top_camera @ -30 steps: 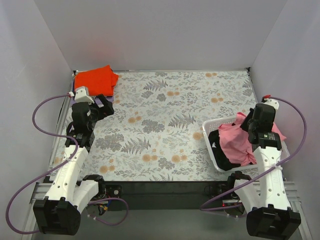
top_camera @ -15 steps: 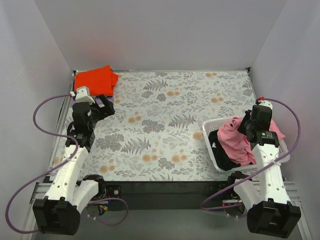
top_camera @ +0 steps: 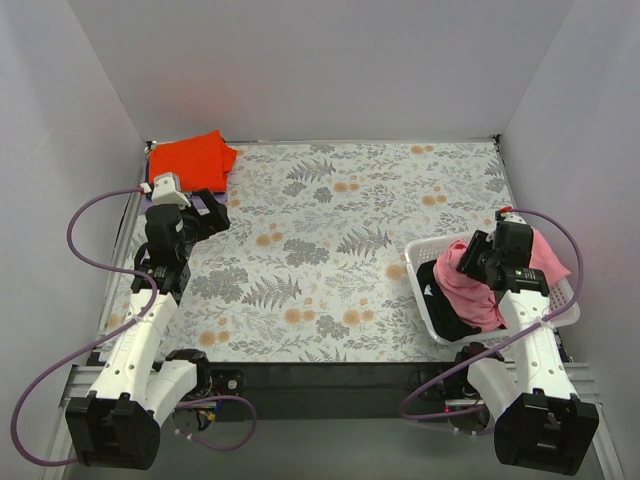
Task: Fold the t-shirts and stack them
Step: Grab the tshirt from the pile
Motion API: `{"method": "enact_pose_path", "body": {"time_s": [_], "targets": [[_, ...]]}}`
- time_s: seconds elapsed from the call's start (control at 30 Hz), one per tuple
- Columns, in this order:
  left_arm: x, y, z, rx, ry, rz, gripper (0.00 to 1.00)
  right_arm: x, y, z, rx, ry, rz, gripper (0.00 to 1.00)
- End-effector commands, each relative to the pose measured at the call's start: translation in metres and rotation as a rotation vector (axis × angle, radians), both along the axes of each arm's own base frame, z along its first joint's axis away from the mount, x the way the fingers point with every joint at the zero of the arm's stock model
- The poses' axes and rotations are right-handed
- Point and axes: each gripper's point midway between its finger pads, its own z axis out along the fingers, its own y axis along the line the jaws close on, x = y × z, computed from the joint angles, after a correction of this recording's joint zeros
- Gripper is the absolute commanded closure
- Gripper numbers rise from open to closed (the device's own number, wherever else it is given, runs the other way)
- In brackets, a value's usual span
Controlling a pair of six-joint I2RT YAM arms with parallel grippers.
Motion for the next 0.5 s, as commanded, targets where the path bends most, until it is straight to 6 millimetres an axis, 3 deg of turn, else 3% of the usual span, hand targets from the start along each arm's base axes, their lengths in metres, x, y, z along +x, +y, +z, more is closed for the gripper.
{"method": "enact_pose_path", "body": {"time_s": [0.0, 0.13, 0.33, 0.47], "targets": [[-0.001, -0.001, -0.002, 0.013, 0.004, -0.012, 0.02, 0.003, 0.003, 0.016, 0.014, -0.069, 0.013, 0.52], [-0.001, -0.002, -0.004, 0.011, 0.01, -0.018, 0.02, -0.002, -0.004, 0.026, -0.023, -0.076, -0.009, 0.52], [-0.001, -0.003, -0.003, 0.009, 0.005, -0.021, 0.02, -0.01, -0.004, 0.011, -0.025, -0.025, -0.012, 0.53], [-0.001, -0.003, -0.004, 0.01, 0.01, -0.019, 0.02, -0.014, -0.008, 0.012, -0.041, -0.034, -0.028, 0.56]]}}
